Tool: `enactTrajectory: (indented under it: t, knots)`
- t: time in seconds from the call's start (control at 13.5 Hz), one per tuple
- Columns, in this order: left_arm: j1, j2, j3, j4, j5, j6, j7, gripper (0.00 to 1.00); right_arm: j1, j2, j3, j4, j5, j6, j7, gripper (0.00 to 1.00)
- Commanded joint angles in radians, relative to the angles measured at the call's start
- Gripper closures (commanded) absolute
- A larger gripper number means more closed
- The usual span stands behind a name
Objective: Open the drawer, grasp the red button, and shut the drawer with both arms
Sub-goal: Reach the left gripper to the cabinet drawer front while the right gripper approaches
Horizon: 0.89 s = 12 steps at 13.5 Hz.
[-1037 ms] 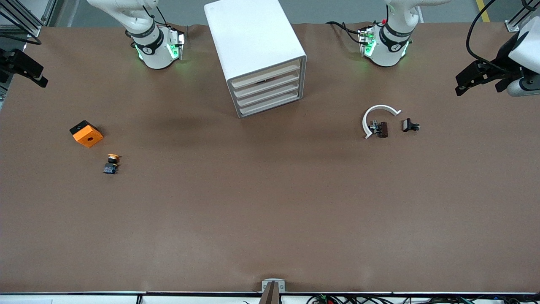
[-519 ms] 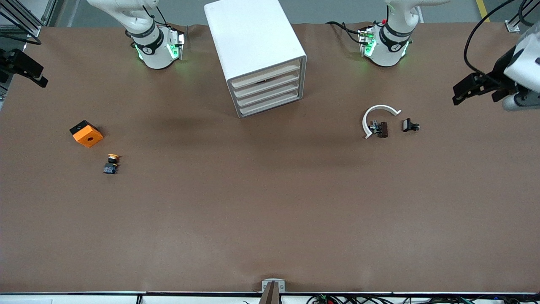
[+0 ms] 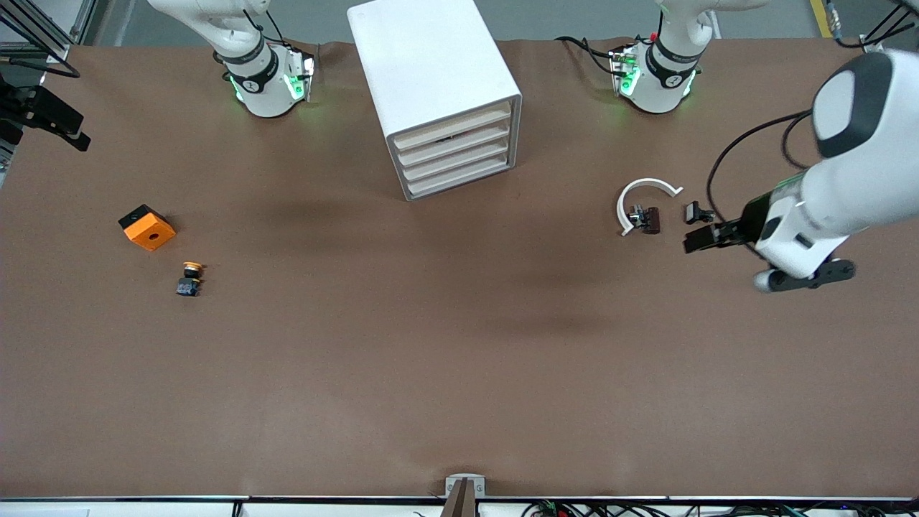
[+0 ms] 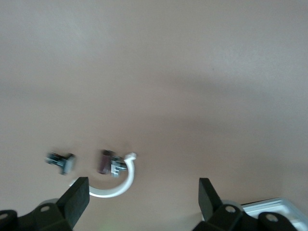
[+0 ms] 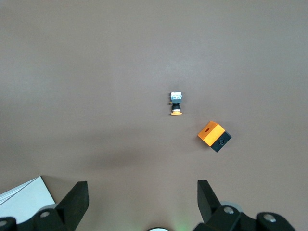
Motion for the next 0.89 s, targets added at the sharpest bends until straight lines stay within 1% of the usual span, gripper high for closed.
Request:
enactTrajectory:
  t: [0.0, 0.07, 0.3, 0.37, 0.52, 0.59, 0.67, 0.74, 0.81]
  knots:
    - [-0.031, 0.115, -0.002, 0.033, -0.033, 0.011, -0.119, 0.00, 0.032, 0.065, 0.001, 0.081, 0.007, -0.014, 0.006, 0.00]
    - [-0.052, 0.142, -0.002, 0.031, -0.033, 0.025, -0.188, 0.00, 0.044, 0.083, -0.001, 0.100, 0.007, -0.015, 0.006, 0.00]
    - [-0.127, 0.232, -0.002, 0.036, -0.035, 0.066, -0.507, 0.00, 0.086, 0.121, 0.001, 0.118, 0.001, -0.017, 0.013, 0.00]
    - [-0.149, 0.261, -0.002, 0.036, -0.044, 0.076, -0.611, 0.00, 0.103, 0.129, 0.001, 0.120, -0.002, -0.014, 0.050, 0.00]
    - [-0.196, 0.339, -0.002, 0.038, -0.147, 0.082, -0.939, 0.00, 0.132, 0.144, 0.001, 0.121, -0.002, -0.009, 0.159, 0.00]
    - [-0.215, 0.373, 0.000, 0.041, -0.170, 0.084, -1.101, 0.00, 0.146, 0.154, -0.001, 0.127, -0.007, -0.008, 0.176, 0.00]
    - [-0.219, 0.393, -0.005, 0.041, -0.178, 0.093, -1.211, 0.00, 0.156, 0.170, -0.001, 0.141, -0.008, -0.009, 0.188, 0.00]
    - [-0.241, 0.400, -0.006, 0.041, -0.210, 0.096, -1.291, 0.00, 0.175, 0.193, -0.001, 0.159, -0.010, -0.009, 0.220, 0.00]
    - [-0.253, 0.404, -0.005, 0.035, -0.262, 0.096, -1.331, 0.00, 0.195, 0.207, -0.001, 0.166, -0.011, -0.011, 0.266, 0.00]
